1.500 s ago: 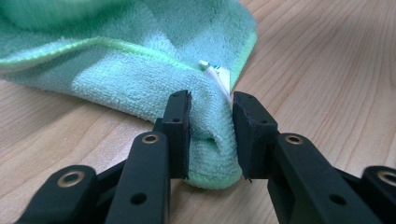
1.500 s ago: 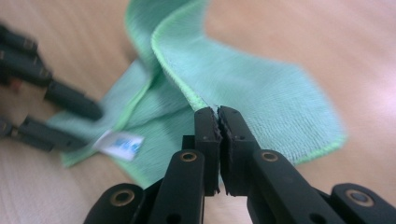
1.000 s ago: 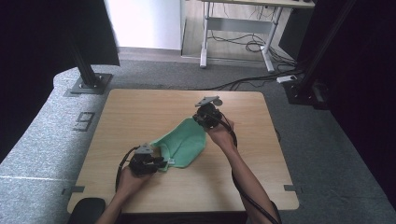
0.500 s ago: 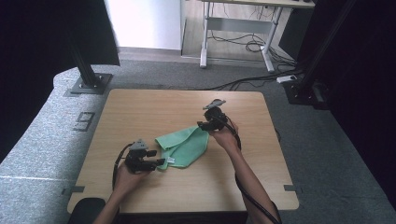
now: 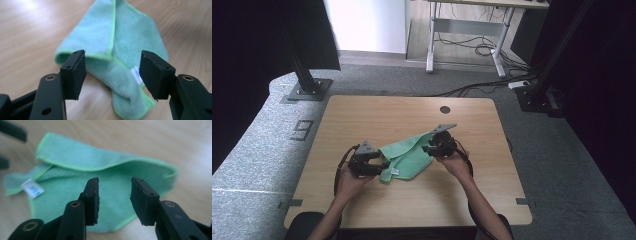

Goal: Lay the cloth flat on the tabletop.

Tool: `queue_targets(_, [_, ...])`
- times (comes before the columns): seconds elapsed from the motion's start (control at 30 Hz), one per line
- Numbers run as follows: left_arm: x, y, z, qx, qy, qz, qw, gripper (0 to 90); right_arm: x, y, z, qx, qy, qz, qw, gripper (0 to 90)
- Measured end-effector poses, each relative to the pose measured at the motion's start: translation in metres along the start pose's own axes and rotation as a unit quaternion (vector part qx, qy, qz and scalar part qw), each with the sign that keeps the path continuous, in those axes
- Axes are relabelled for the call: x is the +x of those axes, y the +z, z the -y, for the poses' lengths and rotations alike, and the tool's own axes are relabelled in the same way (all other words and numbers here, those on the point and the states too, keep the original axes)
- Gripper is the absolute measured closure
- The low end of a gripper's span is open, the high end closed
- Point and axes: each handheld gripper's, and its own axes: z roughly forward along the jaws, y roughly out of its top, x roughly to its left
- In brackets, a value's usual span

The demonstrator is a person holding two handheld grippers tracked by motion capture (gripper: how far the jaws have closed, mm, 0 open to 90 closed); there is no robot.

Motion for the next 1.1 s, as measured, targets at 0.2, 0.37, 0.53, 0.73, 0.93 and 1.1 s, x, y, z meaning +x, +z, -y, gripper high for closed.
queue_targets(0.2, [0.000,0.023,-0.016,0.024,0.043,0.014,0.9987,45.8,0.020,0.013,0.023,0.004,0.003,-0.031,0.9995,63.3])
queue_targets(0.37, [0.008,0.047,-0.013,0.072,0.044,0.005,0.9965,75.2,0.028,0.023,0.039,0.011,0.010,-0.044,0.9989,63.2])
queue_targets(0.53, [0.022,0.043,-0.027,0.061,0.040,-0.013,0.9972,83.8,0.029,0.032,0.050,0.031,0.004,-0.042,0.9986,59.2])
queue_targets(0.73, [0.060,0.028,-0.067,0.038,0.002,-0.053,0.9978,75.4,0.028,0.030,0.057,0.029,0.011,-0.046,0.9985,59.1])
queue_targets(0.93, [0.067,0.014,-0.080,0.012,-0.017,-0.068,0.9975,40.0,0.025,0.023,0.063,0.031,0.001,-0.046,0.9984,58.8])
queue_targets(1.1, [0.049,0.014,-0.050,0.017,-0.018,-0.046,0.9986,29.0,0.024,0.021,0.065,0.030,-0.007,-0.046,0.9985,57.6])
